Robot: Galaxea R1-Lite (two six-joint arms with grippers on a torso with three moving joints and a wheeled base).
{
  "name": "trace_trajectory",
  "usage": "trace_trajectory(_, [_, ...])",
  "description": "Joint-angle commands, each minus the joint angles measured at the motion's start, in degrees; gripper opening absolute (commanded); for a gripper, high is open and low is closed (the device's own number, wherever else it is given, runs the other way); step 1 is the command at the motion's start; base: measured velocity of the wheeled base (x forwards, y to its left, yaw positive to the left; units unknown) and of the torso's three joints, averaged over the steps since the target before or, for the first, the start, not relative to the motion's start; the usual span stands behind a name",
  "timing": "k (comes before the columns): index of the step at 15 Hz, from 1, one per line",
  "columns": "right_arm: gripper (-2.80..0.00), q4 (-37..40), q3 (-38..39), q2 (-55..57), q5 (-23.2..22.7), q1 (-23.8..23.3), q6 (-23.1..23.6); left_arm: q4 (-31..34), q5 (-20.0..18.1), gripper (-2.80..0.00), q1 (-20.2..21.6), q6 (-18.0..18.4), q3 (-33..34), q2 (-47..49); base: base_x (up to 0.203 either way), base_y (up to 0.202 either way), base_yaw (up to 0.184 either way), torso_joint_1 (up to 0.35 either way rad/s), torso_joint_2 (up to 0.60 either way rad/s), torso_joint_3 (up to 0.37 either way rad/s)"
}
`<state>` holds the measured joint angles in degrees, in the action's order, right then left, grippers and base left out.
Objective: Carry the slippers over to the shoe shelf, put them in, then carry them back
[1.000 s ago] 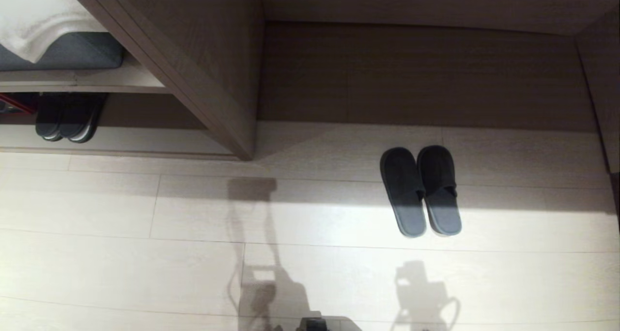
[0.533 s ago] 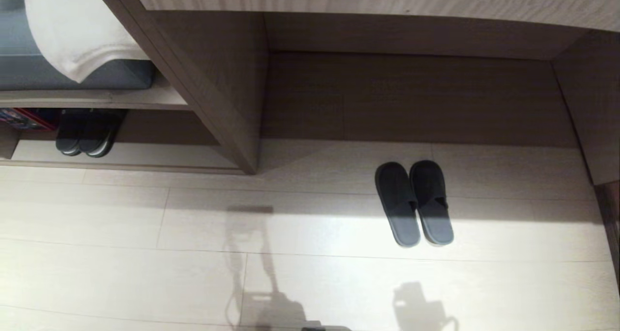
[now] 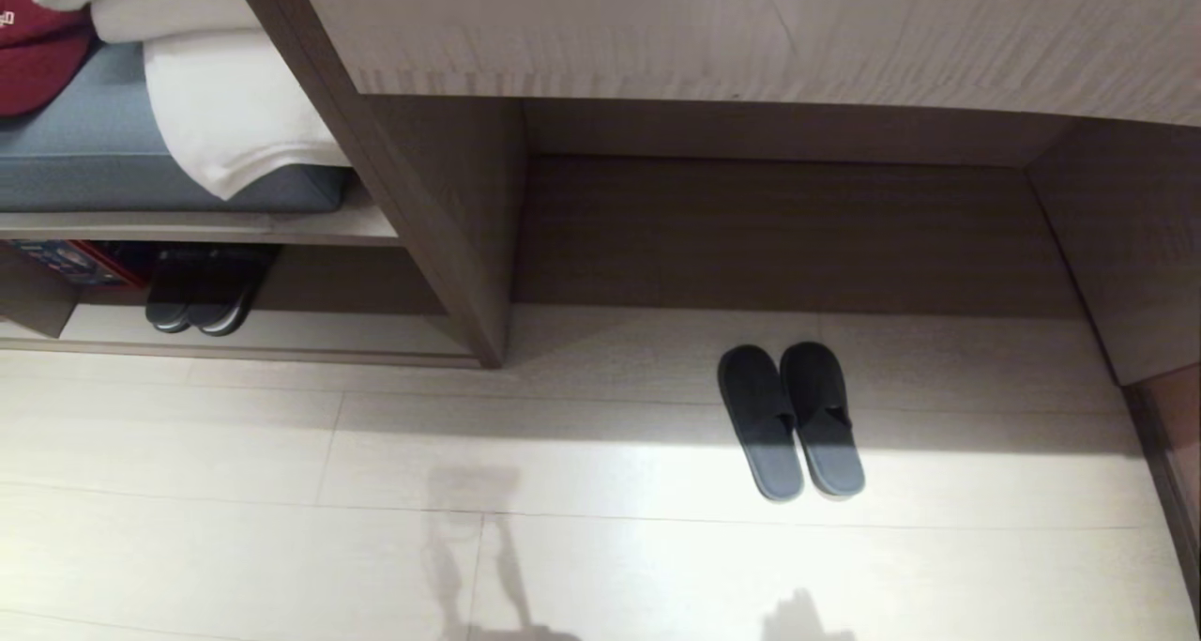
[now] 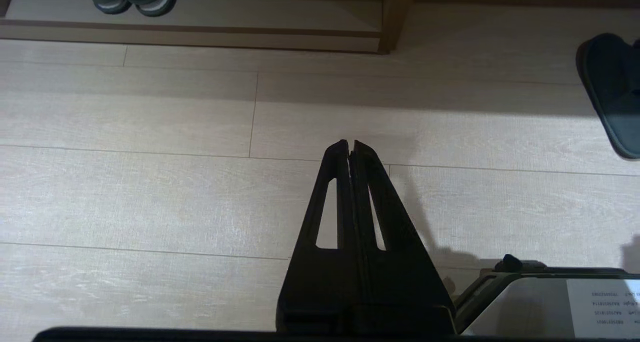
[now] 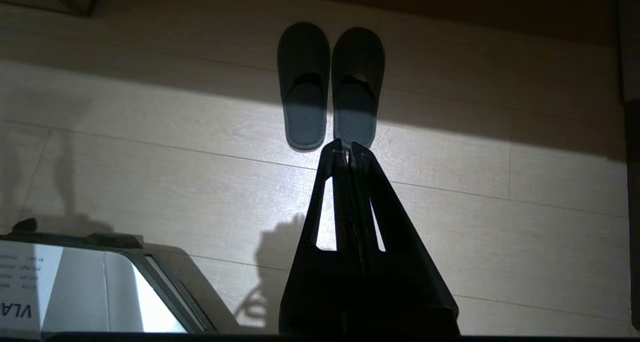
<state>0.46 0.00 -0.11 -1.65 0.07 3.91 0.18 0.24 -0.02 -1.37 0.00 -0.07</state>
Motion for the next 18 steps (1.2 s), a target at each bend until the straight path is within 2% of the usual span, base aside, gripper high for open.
trace_trajectory(1, [-2.80, 0.0, 0.0, -0.1, 0.0, 0.0, 0.0, 0.0, 0.0, -2.80, 0.0, 0.0, 0.0, 0.1, 0.000, 0.000, 0.000, 0.000, 0.00, 0.198])
trace_trajectory(18, [-2.80, 0.0, 0.0, -0.1, 0.0, 0.0, 0.0, 0.0, 0.0, -2.80, 0.0, 0.0, 0.0, 0.1, 0.000, 0.000, 0.000, 0.002, 0.00, 0.202])
